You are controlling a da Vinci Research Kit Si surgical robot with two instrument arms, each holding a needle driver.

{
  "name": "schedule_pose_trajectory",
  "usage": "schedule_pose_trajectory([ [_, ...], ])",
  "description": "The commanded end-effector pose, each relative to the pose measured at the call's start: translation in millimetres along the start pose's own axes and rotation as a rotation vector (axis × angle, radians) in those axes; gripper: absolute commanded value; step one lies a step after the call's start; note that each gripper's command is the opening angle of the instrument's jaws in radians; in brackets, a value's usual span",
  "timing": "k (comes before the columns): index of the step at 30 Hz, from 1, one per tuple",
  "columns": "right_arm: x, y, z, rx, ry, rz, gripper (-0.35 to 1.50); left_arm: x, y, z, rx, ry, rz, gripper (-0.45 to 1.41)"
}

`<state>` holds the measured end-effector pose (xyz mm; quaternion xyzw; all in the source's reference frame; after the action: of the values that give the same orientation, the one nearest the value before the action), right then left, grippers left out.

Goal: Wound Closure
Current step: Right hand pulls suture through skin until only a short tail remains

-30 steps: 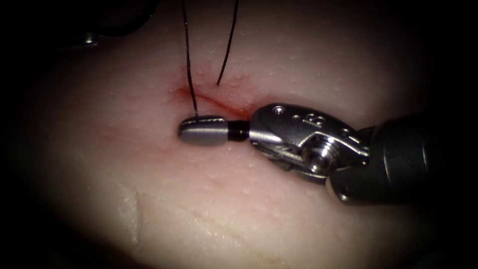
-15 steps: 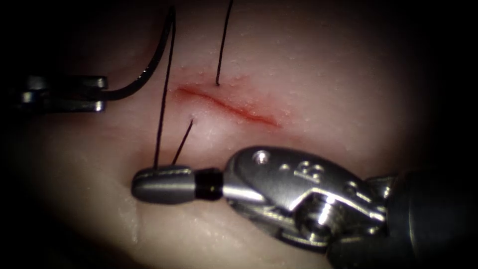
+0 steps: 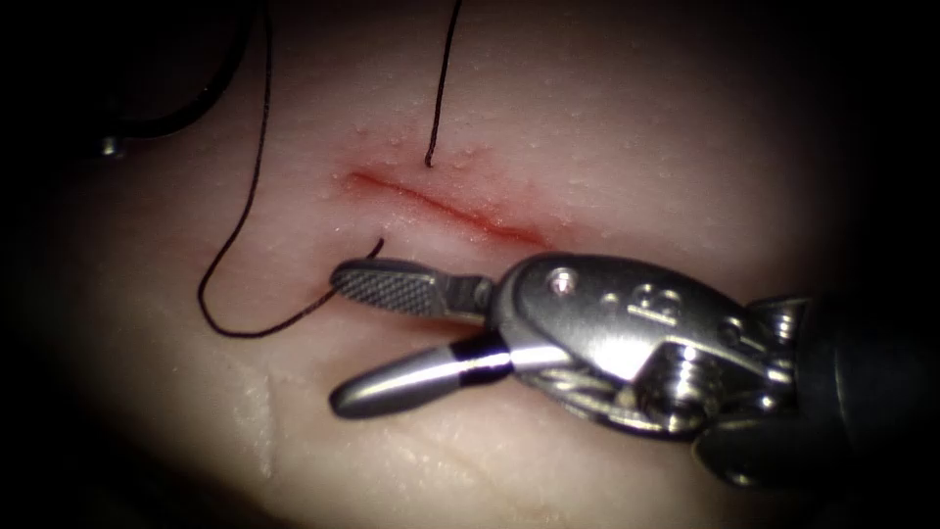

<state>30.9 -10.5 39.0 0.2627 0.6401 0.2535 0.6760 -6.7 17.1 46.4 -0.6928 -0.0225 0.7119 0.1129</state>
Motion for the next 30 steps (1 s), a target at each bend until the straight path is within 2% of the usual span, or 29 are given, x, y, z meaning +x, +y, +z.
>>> schedule_pose_trajectory([
  [1, -0.9, 0.6, 0.0, -0.007, -0.005, -0.018, 1.19, -0.7, 0.5, 0.1, 0.006, 0.003, -0.005, -0.45],
  [5, -1.0, 2.0, -0.7, -0.054, -0.023, -0.070, 1.16, -1.1, -0.5, -1.8, 0.041, -0.004, -0.009, -0.45],
  [11, -2.1, 3.8, 0.0, -0.080, -0.102, -0.159, 0.94, -1.2, -0.2, -0.9, 0.042, 0.001, -0.005, -0.45],
  [12, -2.8, 4.2, 0.7, -0.102, -0.147, -0.204, 0.89, -1.3, -0.1, -0.3, 0.042, 0.003, -0.004, -0.45],
  [17, -4.8, 5.2, 1.8, -0.140, -0.239, -0.278, 0.89, -1.5, 0.1, 0.6, 0.042, 0.009, 0.000, -0.45],
  [22, -5.8, 5.9, 1.9, -0.162, -0.265, -0.322, 0.89, -1.5, 0.2, 0.4, 0.040, 0.009, 0.000, -0.45],
  [24, -6.2, 6.1, 2.2, -0.168, -0.273, -0.341, 0.81, -1.6, 0.3, 0.5, 0.041, 0.009, -0.005, -0.45],
  [25, -6.3, 6.2, 2.3, -0.170, -0.274, -0.343, 0.66, -1.6, 0.4, 0.5, 0.039, 0.011, -0.010, -0.45],
  [26, -6.6, 6.2, 2.6, -0.169, -0.278, -0.352, 0.34, -1.7, 0.6, 0.7, 0.041, 0.010, -0.008, -0.45],
  [27, -6.9, 5.9, 2.5, -0.167, -0.278, -0.354, -0.35, -1.8, 0.7, 0.8, 0.039, 0.012, -0.007, -0.45],
  [30, -6.8, 5.7, 2.5, -0.159, -0.276, -0.353, -0.35, -1.9, 0.9, 1.0, 0.039, 0.013, -0.011, -0.45],
])
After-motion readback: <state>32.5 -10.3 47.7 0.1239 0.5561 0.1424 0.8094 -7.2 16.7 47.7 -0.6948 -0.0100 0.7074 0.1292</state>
